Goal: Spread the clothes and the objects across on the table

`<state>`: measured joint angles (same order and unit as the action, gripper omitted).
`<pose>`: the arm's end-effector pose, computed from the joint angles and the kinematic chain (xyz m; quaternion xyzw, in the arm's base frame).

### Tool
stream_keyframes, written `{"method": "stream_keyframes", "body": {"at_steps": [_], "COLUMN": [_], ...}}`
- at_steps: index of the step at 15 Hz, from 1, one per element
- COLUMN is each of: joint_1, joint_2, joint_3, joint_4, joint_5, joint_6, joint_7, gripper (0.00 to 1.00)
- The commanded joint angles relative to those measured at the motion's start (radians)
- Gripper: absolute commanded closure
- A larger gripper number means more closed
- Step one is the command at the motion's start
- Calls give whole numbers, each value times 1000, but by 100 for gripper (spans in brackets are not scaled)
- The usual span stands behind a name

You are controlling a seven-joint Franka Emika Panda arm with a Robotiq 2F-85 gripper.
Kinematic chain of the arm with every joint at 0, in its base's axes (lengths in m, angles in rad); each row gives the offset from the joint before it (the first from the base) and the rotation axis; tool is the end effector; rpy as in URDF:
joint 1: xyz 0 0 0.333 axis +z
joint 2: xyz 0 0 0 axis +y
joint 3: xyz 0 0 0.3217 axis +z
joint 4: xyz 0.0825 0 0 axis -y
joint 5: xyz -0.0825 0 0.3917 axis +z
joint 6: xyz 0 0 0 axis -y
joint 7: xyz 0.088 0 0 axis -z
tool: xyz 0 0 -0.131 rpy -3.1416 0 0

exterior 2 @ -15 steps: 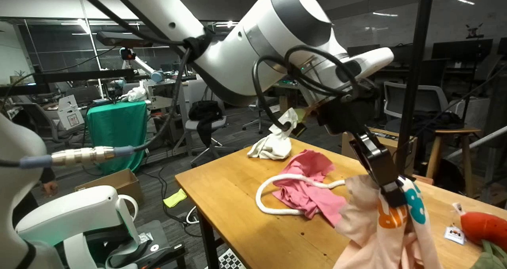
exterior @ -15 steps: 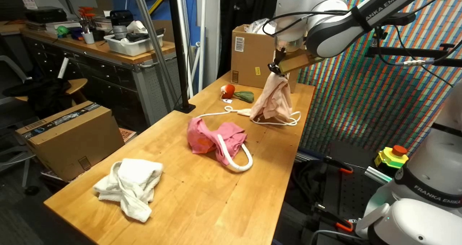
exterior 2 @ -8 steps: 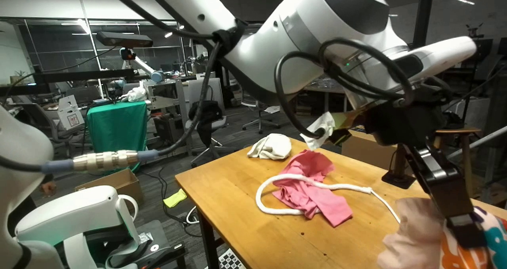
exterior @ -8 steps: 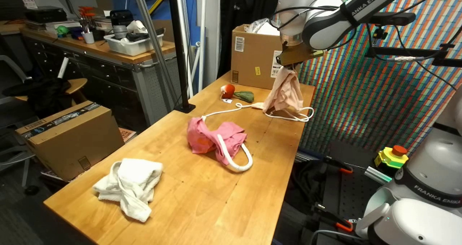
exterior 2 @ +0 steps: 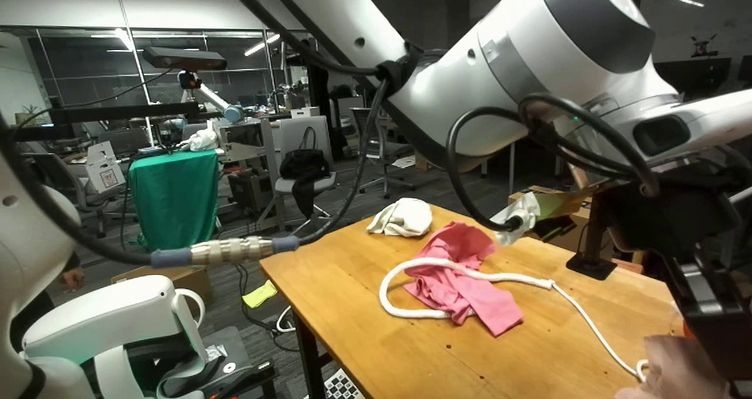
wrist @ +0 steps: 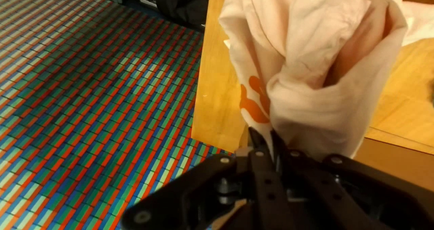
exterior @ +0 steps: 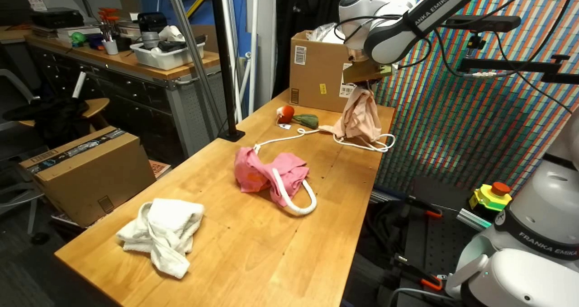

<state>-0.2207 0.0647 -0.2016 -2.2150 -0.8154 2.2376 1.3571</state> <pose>0.4841 -0.2560 0.3345 0.7721 -0.5530 0.1227 0.2881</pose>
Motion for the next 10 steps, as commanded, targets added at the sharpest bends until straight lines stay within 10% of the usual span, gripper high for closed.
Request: {"method": "stream_keyframes", "body": {"at_steps": [1, 2, 4, 5, 10], "joint_1": [1, 0, -1, -1, 8], "joint_2": [58, 70, 92, 102, 135], "joint_3": [-18, -24, -34, -39, -49], "joint_4": [73, 83, 103, 113, 144], "joint_5": [72, 98, 147, 164, 227], "joint_6": [-56, -65, -75, -75, -76], "joint_7": [16, 11, 2, 4, -19], "gripper": [93, 78, 89, 61, 31]}}
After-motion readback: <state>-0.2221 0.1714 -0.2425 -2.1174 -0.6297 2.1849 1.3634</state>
